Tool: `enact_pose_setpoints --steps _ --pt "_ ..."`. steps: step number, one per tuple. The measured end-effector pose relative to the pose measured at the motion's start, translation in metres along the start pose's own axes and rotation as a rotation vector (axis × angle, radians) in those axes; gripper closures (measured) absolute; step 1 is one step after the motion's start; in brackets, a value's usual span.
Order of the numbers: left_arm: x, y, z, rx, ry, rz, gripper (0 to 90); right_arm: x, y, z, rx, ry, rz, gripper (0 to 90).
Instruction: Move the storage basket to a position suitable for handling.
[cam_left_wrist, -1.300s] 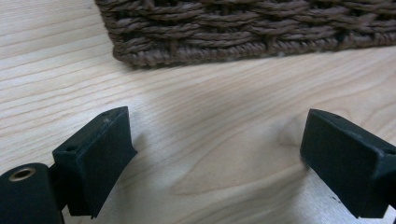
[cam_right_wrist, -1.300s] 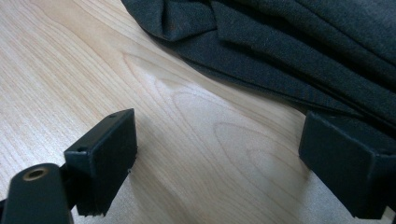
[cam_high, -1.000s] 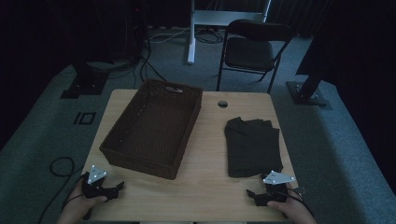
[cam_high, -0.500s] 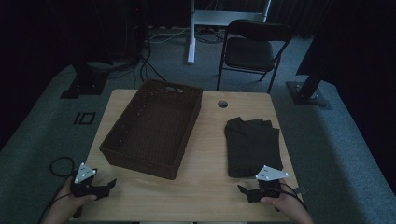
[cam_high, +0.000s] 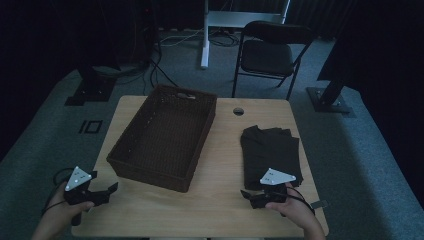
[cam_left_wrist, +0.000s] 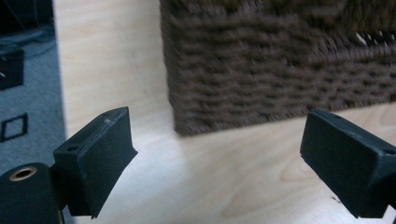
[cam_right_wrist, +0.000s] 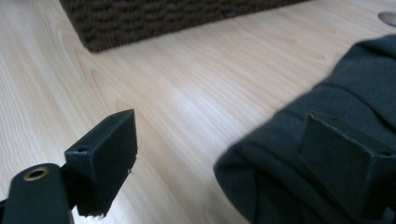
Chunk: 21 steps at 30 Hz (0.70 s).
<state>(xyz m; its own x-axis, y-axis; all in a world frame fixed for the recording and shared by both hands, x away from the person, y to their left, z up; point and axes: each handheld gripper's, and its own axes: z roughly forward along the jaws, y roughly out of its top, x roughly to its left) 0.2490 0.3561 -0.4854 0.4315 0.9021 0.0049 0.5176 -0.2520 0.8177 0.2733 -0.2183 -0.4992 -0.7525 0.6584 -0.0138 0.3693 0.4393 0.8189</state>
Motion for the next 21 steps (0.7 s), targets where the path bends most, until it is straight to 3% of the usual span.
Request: enact_pose_setpoints --steps 4,14,21 --pt "0.008 0.010 -0.002 -0.045 -0.008 -0.021 9.9 0.003 0.010 0.005 -0.028 0.006 0.007 11.3" --pt "0.011 0.029 0.002 -0.090 -0.033 -0.019 10.1 0.010 0.025 0.015 -0.045 0.014 -0.001 11.3" --pt "0.014 0.049 0.006 -0.128 -0.066 -0.018 10.2 0.021 0.045 0.030 -0.077 0.026 -0.019 11.3"
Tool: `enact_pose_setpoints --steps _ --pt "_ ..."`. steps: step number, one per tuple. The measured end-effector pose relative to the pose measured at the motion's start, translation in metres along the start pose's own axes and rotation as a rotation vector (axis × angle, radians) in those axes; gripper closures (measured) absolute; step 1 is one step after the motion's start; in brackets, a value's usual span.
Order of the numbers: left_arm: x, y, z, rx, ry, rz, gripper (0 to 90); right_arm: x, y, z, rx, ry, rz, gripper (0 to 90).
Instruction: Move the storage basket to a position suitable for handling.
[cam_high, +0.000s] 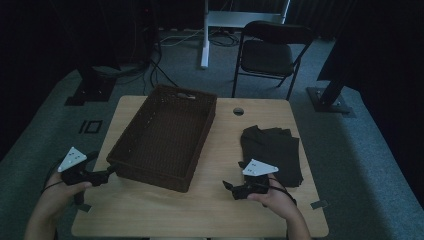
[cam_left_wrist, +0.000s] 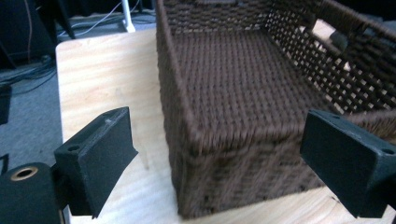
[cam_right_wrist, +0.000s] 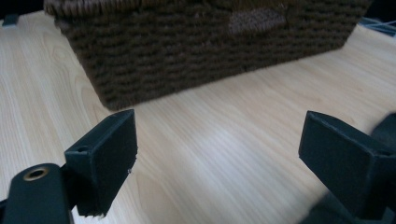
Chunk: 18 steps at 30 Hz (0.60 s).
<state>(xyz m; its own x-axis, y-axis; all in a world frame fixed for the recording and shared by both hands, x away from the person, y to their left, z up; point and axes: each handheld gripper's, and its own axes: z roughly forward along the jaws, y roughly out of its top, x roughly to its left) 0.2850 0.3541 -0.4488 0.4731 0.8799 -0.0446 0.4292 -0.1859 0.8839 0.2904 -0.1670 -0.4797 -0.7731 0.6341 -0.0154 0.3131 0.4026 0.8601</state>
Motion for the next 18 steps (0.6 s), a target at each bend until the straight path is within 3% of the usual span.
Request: enact_pose_setpoints --steps 13,18 --pt "0.007 0.020 0.019 -0.017 -0.035 0.012 10.2 0.012 0.025 0.024 -0.031 -0.006 -0.014 11.3" --pt "0.012 0.027 0.030 -0.034 -0.042 0.007 11.8 0.016 0.039 0.035 -0.071 -0.016 0.019 11.3"
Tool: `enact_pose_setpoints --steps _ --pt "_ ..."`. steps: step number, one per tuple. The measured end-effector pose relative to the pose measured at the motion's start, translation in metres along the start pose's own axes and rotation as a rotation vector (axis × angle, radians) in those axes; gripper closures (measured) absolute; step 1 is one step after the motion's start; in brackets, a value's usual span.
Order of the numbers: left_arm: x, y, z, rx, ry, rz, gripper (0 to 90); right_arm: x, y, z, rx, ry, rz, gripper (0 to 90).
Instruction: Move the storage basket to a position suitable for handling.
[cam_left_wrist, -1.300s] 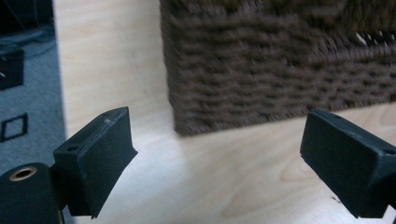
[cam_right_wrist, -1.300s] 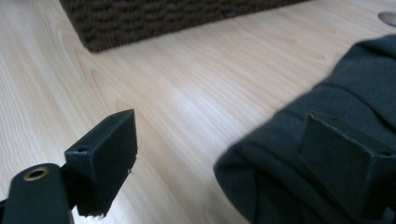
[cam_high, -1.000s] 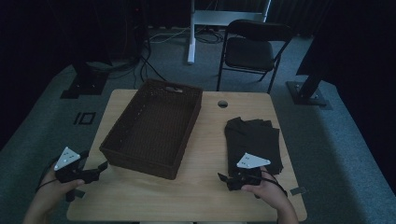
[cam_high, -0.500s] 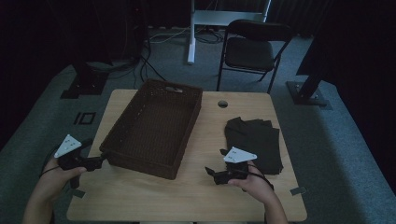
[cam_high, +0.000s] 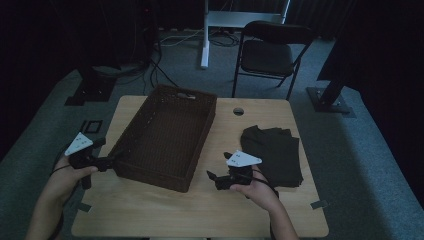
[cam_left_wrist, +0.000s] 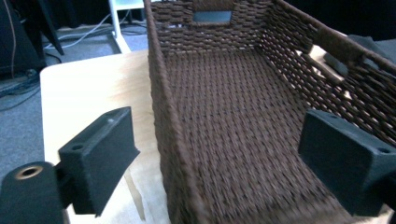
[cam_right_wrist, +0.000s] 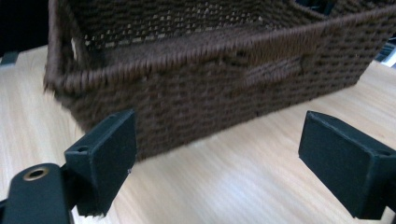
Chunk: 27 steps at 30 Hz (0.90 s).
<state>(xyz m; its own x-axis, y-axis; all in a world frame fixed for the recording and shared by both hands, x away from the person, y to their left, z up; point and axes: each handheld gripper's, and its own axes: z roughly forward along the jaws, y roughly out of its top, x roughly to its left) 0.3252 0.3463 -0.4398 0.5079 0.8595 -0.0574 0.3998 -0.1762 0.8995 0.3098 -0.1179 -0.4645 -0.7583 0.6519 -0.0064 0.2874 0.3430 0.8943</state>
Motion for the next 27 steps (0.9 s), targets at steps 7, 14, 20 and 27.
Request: enact_pose_setpoints --steps 7,14,20,27 --pt "0.009 0.006 0.015 -0.006 0.017 -0.021 11.8 0.001 0.013 0.012 -0.042 -0.015 0.047 11.3" --pt "0.019 0.004 0.028 0.026 0.030 -0.034 13.0 0.003 0.029 0.026 -0.063 -0.042 0.068 11.3" --pt "0.024 0.003 0.037 0.028 0.020 -0.066 14.1 0.008 0.039 0.044 -0.083 -0.068 0.109 11.3" --pt "0.021 0.005 0.044 0.047 0.029 -0.068 16.6 0.017 0.035 0.067 -0.073 -0.159 0.155 11.3"
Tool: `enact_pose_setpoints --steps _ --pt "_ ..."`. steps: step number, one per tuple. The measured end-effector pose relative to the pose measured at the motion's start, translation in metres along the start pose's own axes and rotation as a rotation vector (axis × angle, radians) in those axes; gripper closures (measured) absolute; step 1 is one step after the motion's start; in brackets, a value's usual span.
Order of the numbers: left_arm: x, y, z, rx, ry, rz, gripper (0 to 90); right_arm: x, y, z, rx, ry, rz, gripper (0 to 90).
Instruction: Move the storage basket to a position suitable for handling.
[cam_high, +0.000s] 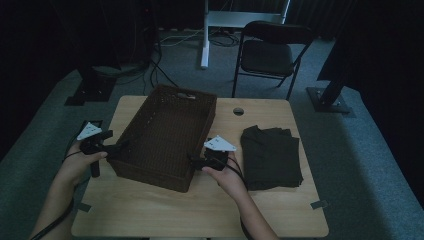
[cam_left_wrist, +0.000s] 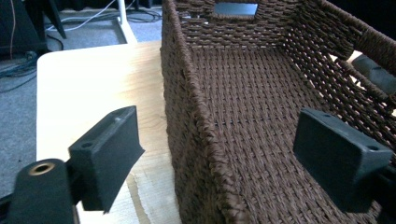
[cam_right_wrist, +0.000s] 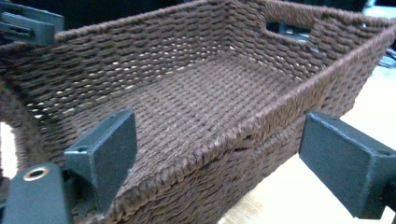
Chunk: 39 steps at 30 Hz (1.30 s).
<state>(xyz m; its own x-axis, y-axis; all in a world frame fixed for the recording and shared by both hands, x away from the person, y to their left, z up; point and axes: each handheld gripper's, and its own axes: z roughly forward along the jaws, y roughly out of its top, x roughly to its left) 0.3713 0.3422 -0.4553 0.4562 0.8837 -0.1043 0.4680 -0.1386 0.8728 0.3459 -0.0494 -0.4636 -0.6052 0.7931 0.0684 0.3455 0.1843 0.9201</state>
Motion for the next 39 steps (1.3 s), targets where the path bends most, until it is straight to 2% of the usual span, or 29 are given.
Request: enact_pose_setpoints --steps 1,2,5,6,7,9,11,12,13,14,16,17,18,19,20,22,24,26,27,28,32,37,39 --pt "0.000 0.000 0.000 0.000 0.000 0.000 18.8 0.000 0.000 0.000 0.000 0.000 0.000 11.3" --pt "-0.001 0.000 0.003 0.013 0.016 -0.017 18.8 0.001 -0.002 0.002 0.000 -0.007 0.008 11.3" --pt "-0.003 -0.001 0.008 0.017 0.050 -0.002 30.7 0.003 -0.008 0.008 0.007 -0.037 0.032 18.2" --pt "-0.005 -0.002 0.010 0.025 0.077 0.014 32.6 0.003 -0.009 0.010 0.007 -0.042 0.034 18.7" --pt "-0.006 -0.002 0.012 0.051 0.105 0.048 37.1 0.004 -0.010 0.010 0.003 -0.047 0.048 20.3" --pt "-0.009 -0.005 0.018 0.085 0.135 0.080 45.1 0.005 -0.011 0.010 0.003 -0.046 0.070 22.8" --pt "-0.009 -0.008 0.021 0.067 0.131 0.057 54.9 0.007 -0.010 0.010 0.005 -0.056 0.064 25.6" --pt "-0.009 -0.008 0.021 0.052 0.129 0.011 57.3 0.007 -0.010 0.010 0.011 -0.057 0.067 27.3" --pt "-0.009 -0.008 0.021 0.052 0.129 0.011 61.4 0.007 -0.010 0.010 0.011 -0.057 0.067 27.3" --pt "-0.009 -0.009 0.022 0.033 0.135 -0.036 66.5 0.010 -0.008 0.009 0.021 -0.067 0.063 30.7" --pt "-0.010 -0.009 0.021 0.033 0.141 -0.064 71.0 0.012 -0.008 0.009 0.024 -0.077 0.060 33.3" --pt "-0.010 -0.009 0.021 0.033 0.141 -0.064 72.5 0.012 -0.008 0.009 0.024 -0.077 0.060 33.3" --pt "-0.011 -0.009 0.020 0.025 0.136 -0.072 74.8 0.013 -0.008 0.009 0.029 -0.061 0.081 40.9" --pt "-0.012 -0.009 0.020 0.028 0.139 -0.069 77.1 0.012 -0.007 0.010 0.036 -0.052 0.103 41.1" --pt "-0.016 -0.008 0.018 0.030 0.147 -0.067 79.9 0.012 -0.007 0.010 0.038 -0.051 0.101 41.3" --pt "-0.018 -0.008 0.018 0.034 0.157 -0.063 81.4 0.013 -0.007 0.010 0.030 -0.062 0.064 44.2" --pt "-0.021 -0.009 0.018 0.032 0.173 -0.047 81.7 0.013 -0.006 0.009 0.032 -0.068 0.067 44.7" --pt "-0.023 -0.010 0.018 0.028 0.175 -0.054 82.0 0.013 -0.006 0.009 0.034 -0.070 0.076 45.4" --pt "-0.026 -0.012 0.017 0.014 0.165 -0.074 82.0 0.012 -0.006 0.009 0.037 -0.071 0.092 46.3" --pt "-0.029 -0.013 0.017 0.011 0.169 -0.073 82.0 0.011 -0.007 0.007 0.036 -0.091 0.109 51.4" --pt "-0.038 -0.016 0.015 0.002 0.174 -0.091 81.8 0.008 -0.006 0.005 0.037 -0.124 0.109 54.5" --pt "-0.052 -0.018 0.013 0.001 0.173 -0.111 81.1 0.004 -0.006 0.002 0.043 -0.172 0.098 62.6" --pt "-0.058 -0.019 0.012 0.005 0.187 -0.122 81.1 0.001 -0.005 0.001 0.044 -0.185 0.091 63.8"
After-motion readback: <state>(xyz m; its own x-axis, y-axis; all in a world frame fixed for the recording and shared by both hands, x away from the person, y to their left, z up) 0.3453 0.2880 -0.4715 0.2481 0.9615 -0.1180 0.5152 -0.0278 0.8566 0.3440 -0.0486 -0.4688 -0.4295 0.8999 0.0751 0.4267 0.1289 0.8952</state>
